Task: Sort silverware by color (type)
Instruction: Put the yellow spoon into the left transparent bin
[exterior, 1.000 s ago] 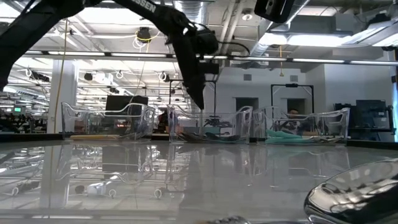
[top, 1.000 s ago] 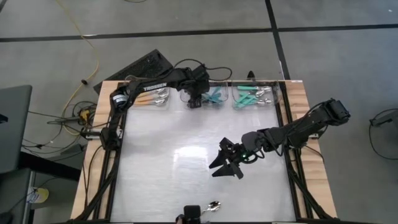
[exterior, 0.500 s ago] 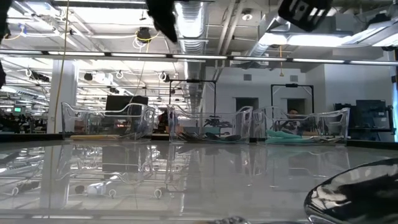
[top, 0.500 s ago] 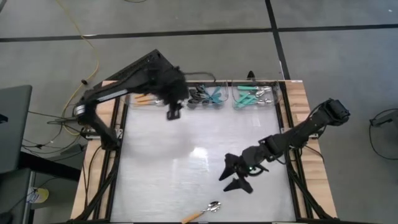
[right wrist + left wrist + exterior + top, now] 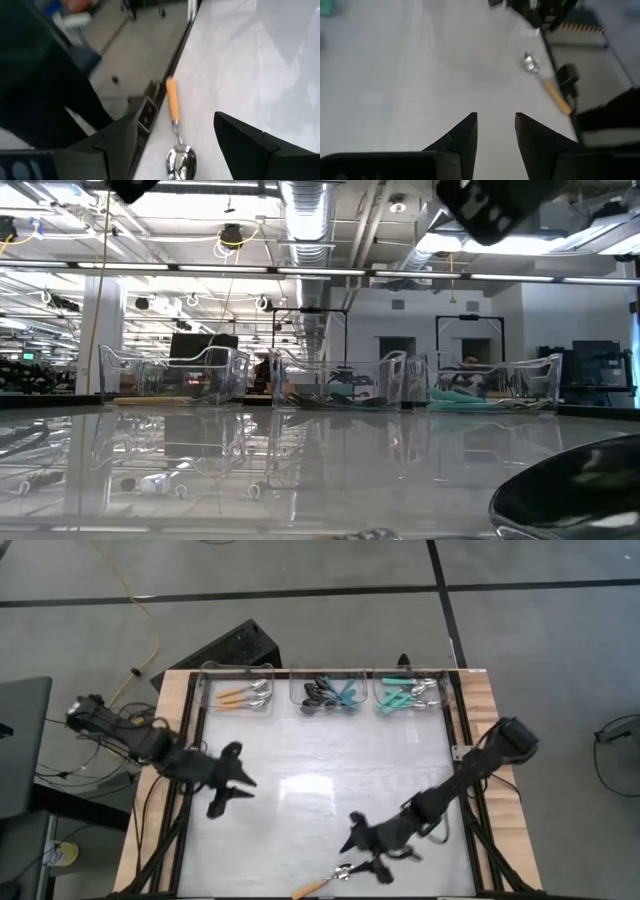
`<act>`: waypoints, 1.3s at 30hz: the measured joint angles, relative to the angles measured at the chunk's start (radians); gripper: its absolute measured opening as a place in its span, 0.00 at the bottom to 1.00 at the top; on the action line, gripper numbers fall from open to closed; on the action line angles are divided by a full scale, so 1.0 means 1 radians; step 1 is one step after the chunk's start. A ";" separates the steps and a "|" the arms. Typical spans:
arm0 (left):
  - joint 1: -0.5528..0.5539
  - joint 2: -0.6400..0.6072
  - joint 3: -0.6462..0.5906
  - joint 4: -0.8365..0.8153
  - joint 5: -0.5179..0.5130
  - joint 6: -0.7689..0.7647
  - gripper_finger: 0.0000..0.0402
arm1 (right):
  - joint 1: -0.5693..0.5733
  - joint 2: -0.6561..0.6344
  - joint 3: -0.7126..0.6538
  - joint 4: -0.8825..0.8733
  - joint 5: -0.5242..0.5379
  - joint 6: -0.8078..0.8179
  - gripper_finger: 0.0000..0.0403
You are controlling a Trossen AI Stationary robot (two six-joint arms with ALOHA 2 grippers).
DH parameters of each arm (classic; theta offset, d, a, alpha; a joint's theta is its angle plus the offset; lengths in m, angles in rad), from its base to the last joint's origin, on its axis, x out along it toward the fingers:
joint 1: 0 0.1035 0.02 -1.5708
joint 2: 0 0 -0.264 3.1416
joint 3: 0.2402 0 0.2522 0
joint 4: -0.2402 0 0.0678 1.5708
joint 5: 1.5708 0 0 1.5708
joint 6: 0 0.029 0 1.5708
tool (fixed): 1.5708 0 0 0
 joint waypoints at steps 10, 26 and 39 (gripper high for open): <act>-0.287 -0.083 -0.230 0.172 -0.199 -0.286 0.29 | 0.025 0.363 0.368 -0.234 -0.001 -0.085 0.71; -0.320 -0.065 -0.230 0.212 -0.200 -0.288 0.29 | 0.035 0.514 0.498 -0.415 0.033 -0.171 0.70; -0.320 -0.064 -0.229 0.206 -0.198 -0.299 0.29 | 0.048 0.539 0.500 -0.415 0.109 -0.310 0.29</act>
